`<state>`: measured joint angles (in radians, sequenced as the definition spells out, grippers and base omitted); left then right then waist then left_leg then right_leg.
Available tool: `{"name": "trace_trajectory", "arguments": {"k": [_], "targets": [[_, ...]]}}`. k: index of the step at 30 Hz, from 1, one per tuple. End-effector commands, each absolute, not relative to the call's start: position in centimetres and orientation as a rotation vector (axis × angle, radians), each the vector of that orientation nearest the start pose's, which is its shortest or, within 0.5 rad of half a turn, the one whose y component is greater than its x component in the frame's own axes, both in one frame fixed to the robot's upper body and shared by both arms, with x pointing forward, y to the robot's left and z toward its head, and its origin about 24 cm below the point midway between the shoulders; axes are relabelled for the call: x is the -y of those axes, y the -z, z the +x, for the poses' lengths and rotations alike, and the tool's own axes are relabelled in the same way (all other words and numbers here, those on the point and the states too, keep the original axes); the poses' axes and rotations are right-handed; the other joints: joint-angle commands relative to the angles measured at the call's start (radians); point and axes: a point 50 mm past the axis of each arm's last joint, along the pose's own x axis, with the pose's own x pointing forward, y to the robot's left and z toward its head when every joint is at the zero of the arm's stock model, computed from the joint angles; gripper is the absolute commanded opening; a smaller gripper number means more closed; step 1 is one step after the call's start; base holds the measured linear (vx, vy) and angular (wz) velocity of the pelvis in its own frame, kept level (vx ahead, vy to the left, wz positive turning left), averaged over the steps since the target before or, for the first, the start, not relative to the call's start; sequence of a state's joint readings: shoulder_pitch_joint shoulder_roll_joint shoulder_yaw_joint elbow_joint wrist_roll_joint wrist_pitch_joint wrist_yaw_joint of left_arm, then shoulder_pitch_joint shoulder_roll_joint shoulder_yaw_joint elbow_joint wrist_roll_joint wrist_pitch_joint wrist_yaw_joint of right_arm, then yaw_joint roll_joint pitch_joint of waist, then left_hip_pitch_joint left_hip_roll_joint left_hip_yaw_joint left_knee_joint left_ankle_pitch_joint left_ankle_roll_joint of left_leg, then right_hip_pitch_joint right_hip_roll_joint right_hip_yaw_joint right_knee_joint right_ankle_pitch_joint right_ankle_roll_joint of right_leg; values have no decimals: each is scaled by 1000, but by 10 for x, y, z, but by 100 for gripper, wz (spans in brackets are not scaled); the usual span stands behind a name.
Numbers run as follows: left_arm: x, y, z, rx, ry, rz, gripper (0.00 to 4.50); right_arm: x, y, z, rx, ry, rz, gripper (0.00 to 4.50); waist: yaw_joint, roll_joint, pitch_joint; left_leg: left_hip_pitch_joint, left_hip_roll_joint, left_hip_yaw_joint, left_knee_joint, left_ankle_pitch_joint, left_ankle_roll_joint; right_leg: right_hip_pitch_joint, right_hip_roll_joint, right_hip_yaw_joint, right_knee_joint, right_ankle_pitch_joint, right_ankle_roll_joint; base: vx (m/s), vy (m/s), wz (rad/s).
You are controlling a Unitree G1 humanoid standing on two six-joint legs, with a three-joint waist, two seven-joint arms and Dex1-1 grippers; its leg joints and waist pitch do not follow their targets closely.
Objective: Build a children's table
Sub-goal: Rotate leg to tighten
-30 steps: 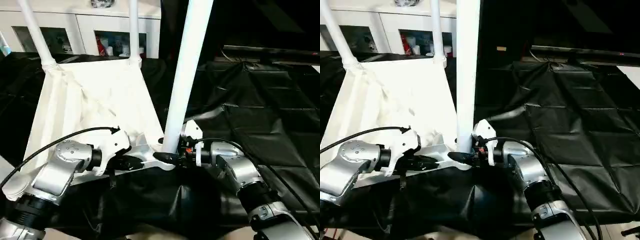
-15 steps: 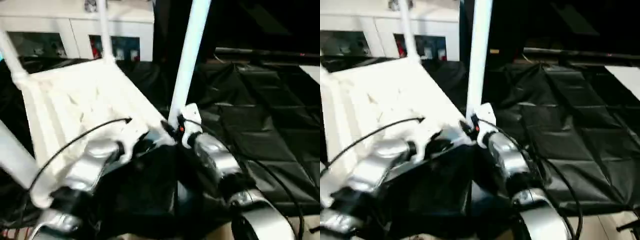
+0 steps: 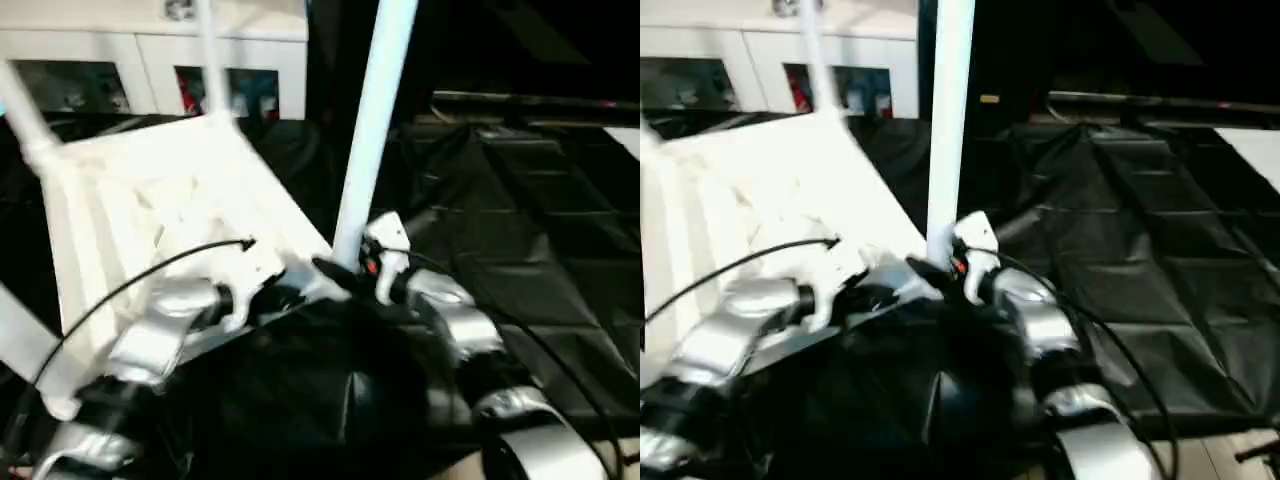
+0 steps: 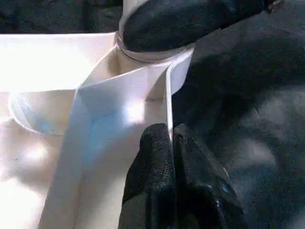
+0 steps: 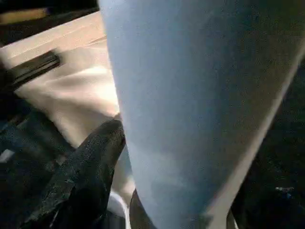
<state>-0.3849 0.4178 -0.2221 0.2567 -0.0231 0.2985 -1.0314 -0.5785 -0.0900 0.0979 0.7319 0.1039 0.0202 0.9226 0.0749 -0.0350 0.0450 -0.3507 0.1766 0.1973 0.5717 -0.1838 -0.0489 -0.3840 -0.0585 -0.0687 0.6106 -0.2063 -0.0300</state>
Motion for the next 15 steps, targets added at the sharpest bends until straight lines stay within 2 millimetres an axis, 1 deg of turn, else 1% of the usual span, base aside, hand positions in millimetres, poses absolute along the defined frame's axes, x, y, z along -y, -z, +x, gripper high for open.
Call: {"name": "trace_trajectory", "arguments": {"k": [1,2,3,4,5,7,10,12,15], "targets": [[-128,-56,289,-371,1220,336,0,52,-22,299,-321,-1327,27,316,4,11,-48,9,68,-30,-65,-202,43,35,-99,63,-74,-164,-215,0,0,0],[-132,-56,288,-376,1229,335,0,56,-23,298,-328,-1356,20,316,6,10,-47,9,68,-31,-66,-206,39,35,-99,63,-75,-176,-213,0,0,0],[-134,-56,288,-379,1235,334,0,59,-24,297,-333,-1375,16,316,12,11,-47,12,70,-31,-67,-217,35,34,-99,63,-77,-204,-205,0,0,0],[-137,-57,288,-386,1246,331,0,62,-24,296,-343,-1403,13,316,14,9,-46,11,70,-31,-68,-221,32,34,-99,63,-78,-215,-201,0,0,0],[-139,-57,287,-389,1252,329,0,64,-25,295,-348,-1417,11,316,20,11,-46,13,71,-30,-68,-228,27,33,-99,63,-78,-227,-196,0,0,0],[-142,-57,287,-396,1265,328,0,67,-25,294,-361,-1441,5,291,21,11,-46,14,72,-31,-70,-234,19,32,-99,63,-78,-232,-192,0,0,0],[-147,-57,286,-409,1284,341,0,71,-25,292,-390,-1472,-4,274,24,10,-47,13,71,-31,-70,-225,16,33,-99,62,-76,-223,-194,0,0,0],[-148,-57,285,-419,1298,345,0,72,-25,291,-401,-1486,-4,251,25,10,-47,11,71,-31,-70,-218,17,34,-100,63,-75,-218,-194,0,0,0],[-149,-57,284,-428,1312,338,0,72,-25,290,-406,-1492,-5,234,26,9,-47,12,71,-32,-70,-219,14,33,-102,63,-76,-231,-191,0,0,0]]}}
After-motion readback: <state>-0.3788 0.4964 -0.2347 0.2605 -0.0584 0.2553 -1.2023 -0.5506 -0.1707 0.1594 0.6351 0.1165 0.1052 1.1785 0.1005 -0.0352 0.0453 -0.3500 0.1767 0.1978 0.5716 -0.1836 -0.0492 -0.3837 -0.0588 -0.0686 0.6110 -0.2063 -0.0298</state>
